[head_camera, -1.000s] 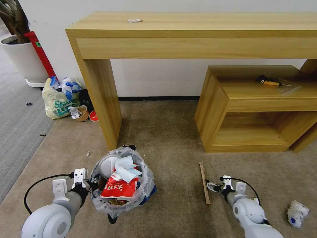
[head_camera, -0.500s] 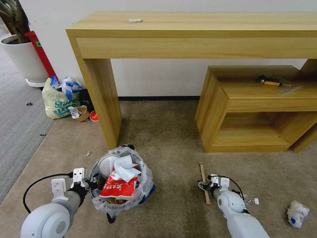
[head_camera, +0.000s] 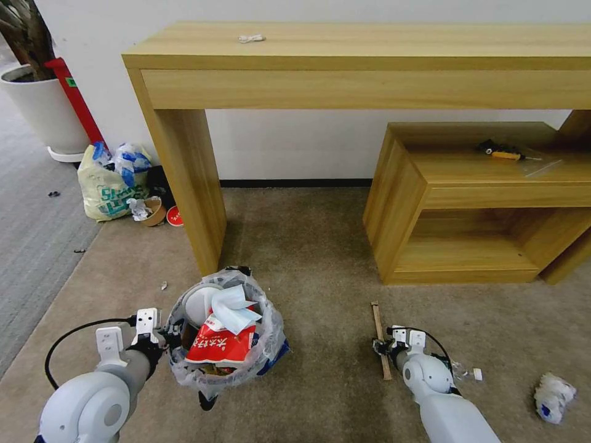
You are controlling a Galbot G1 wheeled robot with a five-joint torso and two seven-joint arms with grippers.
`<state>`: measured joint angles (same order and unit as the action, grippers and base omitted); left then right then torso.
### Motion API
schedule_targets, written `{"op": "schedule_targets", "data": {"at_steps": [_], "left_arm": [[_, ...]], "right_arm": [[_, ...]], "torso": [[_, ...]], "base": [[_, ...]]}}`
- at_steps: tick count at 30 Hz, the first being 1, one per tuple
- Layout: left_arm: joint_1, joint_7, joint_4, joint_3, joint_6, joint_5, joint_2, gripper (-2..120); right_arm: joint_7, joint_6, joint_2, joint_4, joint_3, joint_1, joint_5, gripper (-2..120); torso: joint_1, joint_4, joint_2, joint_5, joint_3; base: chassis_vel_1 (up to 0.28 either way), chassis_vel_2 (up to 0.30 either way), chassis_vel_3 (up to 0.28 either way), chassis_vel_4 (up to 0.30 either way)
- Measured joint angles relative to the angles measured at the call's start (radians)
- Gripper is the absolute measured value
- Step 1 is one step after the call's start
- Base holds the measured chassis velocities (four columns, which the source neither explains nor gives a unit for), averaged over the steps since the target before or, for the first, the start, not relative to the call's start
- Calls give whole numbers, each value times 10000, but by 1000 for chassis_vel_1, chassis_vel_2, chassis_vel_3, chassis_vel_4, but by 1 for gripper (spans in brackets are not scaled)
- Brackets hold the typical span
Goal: Pick up the trash bin and place the garbage on the floor into it.
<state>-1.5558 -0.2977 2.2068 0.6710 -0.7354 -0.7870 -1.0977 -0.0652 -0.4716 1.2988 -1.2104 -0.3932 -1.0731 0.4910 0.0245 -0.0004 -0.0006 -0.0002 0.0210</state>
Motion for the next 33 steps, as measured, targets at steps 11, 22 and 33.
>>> {"op": "schedule_targets", "data": {"at_steps": [11,22,33], "left_arm": [[263,15,-270,-37,0,-186,244,0],[1067,14,-979,-511,0,-727,740,0],[1449,1,-1345,-742,0,-1035,1170,0]], "right_arm": [[-17,49,100,212,28,121,-40,0],[4,221,75,-911,-172,-201,-202,0],[794,1060,-69,-2366,287,192,-1098,0]], "torso": [[0,1,0,2,0],[0,1,0,3,1],[0,5,0,3,0]], "base": [[0,0,0,0],[0,0,0,0],[0,0,0,0]]}}
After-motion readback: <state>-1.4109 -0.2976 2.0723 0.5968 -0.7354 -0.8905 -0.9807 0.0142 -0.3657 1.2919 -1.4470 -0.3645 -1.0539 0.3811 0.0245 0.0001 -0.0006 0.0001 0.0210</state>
